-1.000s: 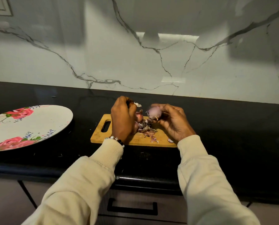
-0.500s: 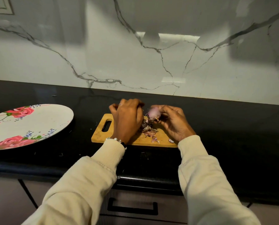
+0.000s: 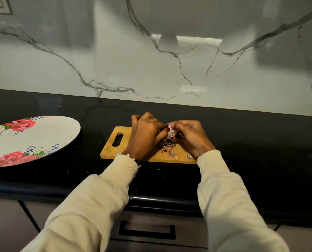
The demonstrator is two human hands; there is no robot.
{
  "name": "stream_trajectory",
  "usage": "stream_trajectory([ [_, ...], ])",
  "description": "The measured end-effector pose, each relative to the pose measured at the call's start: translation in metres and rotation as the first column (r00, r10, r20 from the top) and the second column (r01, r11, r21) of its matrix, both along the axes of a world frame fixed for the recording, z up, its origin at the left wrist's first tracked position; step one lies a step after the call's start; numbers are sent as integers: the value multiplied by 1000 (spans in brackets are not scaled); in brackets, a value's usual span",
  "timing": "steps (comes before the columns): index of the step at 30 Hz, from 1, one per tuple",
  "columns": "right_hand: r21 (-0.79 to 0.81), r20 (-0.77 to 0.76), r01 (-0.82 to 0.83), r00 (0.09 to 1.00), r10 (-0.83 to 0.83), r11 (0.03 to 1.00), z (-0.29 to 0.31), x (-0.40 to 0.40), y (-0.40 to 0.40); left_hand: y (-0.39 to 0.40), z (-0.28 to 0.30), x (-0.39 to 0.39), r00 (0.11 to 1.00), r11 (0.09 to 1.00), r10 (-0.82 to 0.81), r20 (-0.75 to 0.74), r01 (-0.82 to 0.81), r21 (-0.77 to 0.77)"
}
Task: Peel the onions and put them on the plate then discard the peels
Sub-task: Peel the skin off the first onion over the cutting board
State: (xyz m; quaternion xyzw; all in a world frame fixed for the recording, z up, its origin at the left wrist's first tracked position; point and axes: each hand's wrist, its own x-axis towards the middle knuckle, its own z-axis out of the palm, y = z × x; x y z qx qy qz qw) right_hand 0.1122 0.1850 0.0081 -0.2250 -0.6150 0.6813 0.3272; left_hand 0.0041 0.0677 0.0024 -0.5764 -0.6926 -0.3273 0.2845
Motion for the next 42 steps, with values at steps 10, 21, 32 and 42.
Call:
stream_trajectory([
  [10, 4, -2, 1, 1000, -1, 1000, -1, -1, 0, 4, -1, -3, 984, 997, -50, 172, 39, 68],
  [21, 62, 51, 30, 998, -33, 998, -4, -1, 2, 1, -1, -1, 981, 995, -91, 169, 84, 50],
  [32, -19, -41, 10, 999, -10, 1000, 2, -1, -4, 4, 0, -1, 958, 994, -46, 282, 14, 112],
  [42, 70, 33, 46, 998, -48, 996, -5, -3, 6, 1, -1, -3, 967, 994, -109, 231, 105, 31],
])
